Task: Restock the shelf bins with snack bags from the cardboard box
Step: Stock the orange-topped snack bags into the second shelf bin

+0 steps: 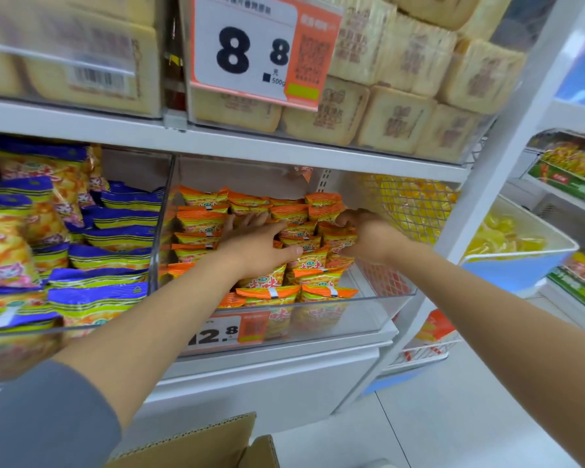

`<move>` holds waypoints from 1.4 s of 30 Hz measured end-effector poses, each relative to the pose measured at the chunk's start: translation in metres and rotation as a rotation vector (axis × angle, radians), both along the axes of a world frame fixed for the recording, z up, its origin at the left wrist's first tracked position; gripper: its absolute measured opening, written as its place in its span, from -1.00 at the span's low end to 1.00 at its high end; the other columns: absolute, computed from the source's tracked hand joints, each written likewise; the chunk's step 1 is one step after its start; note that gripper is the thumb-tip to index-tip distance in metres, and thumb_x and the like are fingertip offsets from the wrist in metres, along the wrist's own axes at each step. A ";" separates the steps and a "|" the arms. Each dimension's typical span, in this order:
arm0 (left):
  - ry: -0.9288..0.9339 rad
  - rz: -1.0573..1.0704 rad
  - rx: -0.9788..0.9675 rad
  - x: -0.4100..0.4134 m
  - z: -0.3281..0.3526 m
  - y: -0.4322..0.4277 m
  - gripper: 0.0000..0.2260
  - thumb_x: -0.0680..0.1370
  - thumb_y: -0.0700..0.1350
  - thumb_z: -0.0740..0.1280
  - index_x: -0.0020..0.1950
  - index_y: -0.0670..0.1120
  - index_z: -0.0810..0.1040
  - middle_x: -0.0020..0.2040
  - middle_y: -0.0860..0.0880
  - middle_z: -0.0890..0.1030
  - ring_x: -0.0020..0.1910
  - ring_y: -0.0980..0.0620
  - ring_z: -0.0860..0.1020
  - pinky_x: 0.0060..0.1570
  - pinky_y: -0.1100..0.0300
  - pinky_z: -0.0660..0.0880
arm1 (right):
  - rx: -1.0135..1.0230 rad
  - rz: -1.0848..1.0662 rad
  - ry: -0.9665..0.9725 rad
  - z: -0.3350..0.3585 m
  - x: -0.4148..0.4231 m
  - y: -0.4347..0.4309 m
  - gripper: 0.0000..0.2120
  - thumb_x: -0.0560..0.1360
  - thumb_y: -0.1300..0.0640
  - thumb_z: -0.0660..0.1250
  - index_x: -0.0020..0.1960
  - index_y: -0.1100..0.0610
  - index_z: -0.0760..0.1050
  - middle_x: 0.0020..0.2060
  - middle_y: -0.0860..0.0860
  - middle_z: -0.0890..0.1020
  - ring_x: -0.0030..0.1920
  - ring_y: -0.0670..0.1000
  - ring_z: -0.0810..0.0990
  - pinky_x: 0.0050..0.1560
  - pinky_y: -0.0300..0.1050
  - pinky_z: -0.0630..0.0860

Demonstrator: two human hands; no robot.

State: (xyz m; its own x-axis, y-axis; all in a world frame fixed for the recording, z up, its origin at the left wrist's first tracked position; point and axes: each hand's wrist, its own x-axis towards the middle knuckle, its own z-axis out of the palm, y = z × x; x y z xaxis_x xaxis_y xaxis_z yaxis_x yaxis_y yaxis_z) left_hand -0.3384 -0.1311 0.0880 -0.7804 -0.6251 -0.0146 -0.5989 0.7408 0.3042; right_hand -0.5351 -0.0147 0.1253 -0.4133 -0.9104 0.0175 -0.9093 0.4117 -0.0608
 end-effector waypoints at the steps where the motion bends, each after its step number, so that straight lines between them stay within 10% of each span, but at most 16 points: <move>1: 0.048 -0.005 0.017 0.003 0.005 0.003 -0.36 0.53 0.41 0.05 0.55 0.19 0.13 0.61 0.02 -0.05 0.58 -0.03 -0.11 0.50 -0.10 -0.23 | -0.041 0.014 0.033 0.001 0.002 0.006 -0.45 0.40 0.14 0.46 0.36 0.08 0.42 0.28 0.10 0.44 0.23 0.12 0.47 0.19 -0.05 0.48; 5: 0.364 -0.047 0.047 0.025 0.028 0.028 -0.60 0.53 0.18 0.33 0.33 0.09 0.48 0.36 0.01 0.49 0.30 0.00 0.46 0.22 0.12 0.40 | -0.296 0.069 0.037 0.004 0.037 0.038 -0.64 0.41 0.15 0.40 0.20 0.10 0.55 0.03 0.03 0.55 0.03 0.05 0.54 0.01 -0.08 0.49; 8: 0.500 -0.042 0.038 0.064 0.037 0.059 -0.91 0.49 0.03 0.41 -0.07 0.09 0.54 -0.20 0.14 0.59 -0.16 0.08 0.56 -0.22 0.14 0.45 | -0.528 0.166 -0.042 -0.003 0.090 0.067 -0.82 0.39 0.16 0.40 -0.01 0.12 0.58 -0.23 -0.09 0.45 -0.25 -0.04 0.43 -0.18 -0.08 0.44; 13: 0.435 0.019 -0.049 0.159 0.014 0.114 -0.90 0.48 -0.05 0.38 -0.22 0.04 0.50 -0.36 0.12 0.51 -0.29 0.10 0.48 -0.30 0.14 0.41 | -0.540 0.294 -0.218 -0.044 0.182 0.105 -0.90 0.40 0.14 0.34 -0.11 0.14 0.55 -0.30 -0.06 0.50 -0.30 -0.05 0.42 -0.26 -0.09 0.42; 25: 0.078 0.460 0.592 0.349 -0.178 0.147 -0.93 0.51 -0.10 0.42 -0.14 -0.01 0.56 -0.20 -0.01 0.63 -0.15 0.02 0.61 -0.04 0.07 0.58 | 0.230 0.189 -0.767 -0.250 0.288 0.115 -0.77 0.43 0.26 0.38 0.02 0.01 0.59 -0.11 -0.11 0.62 -0.06 -0.06 0.59 -0.03 -0.26 0.45; 29: 0.125 0.599 0.659 0.359 -0.230 0.148 -0.98 0.53 -0.24 0.36 -0.09 -0.17 0.58 -0.23 0.00 0.55 -0.17 0.07 0.54 -0.18 0.39 0.45 | 0.350 0.220 -0.739 -0.316 0.307 0.093 -0.63 0.52 0.16 0.37 0.32 0.09 0.50 0.31 -0.02 0.52 0.34 0.01 0.45 0.33 -0.12 0.38; 31: 0.112 0.652 0.676 0.361 -0.252 0.148 -0.98 0.52 -0.23 0.37 -0.08 -0.17 0.58 -0.20 -0.03 0.56 -0.15 0.04 0.54 -0.11 0.25 0.49 | 0.408 0.267 -0.722 -0.345 0.321 0.080 -0.56 0.56 0.12 0.33 0.42 0.11 0.40 0.43 0.04 0.40 0.45 0.06 0.34 0.40 -0.11 0.29; 38: 0.080 0.757 0.728 0.362 -0.281 0.142 -0.94 0.52 -0.16 0.41 -0.10 -0.08 0.54 -0.11 -0.04 0.60 -0.03 0.00 0.59 0.03 0.09 0.54 | 0.551 0.344 -0.439 -0.420 0.353 0.069 -0.48 0.62 0.07 0.17 0.54 0.11 0.15 0.46 0.13 0.33 0.48 0.14 0.23 0.43 0.05 0.21; 42: 0.049 0.773 0.736 0.370 -0.289 0.145 -0.94 0.52 -0.09 0.41 -0.10 -0.04 0.57 -0.06 0.00 0.64 -0.01 0.08 0.59 0.02 0.12 0.55 | 0.599 0.312 -0.399 -0.438 0.355 0.075 -0.54 0.53 -0.05 0.31 0.37 0.13 0.41 0.32 0.14 0.40 0.37 0.18 0.30 0.41 -0.02 0.21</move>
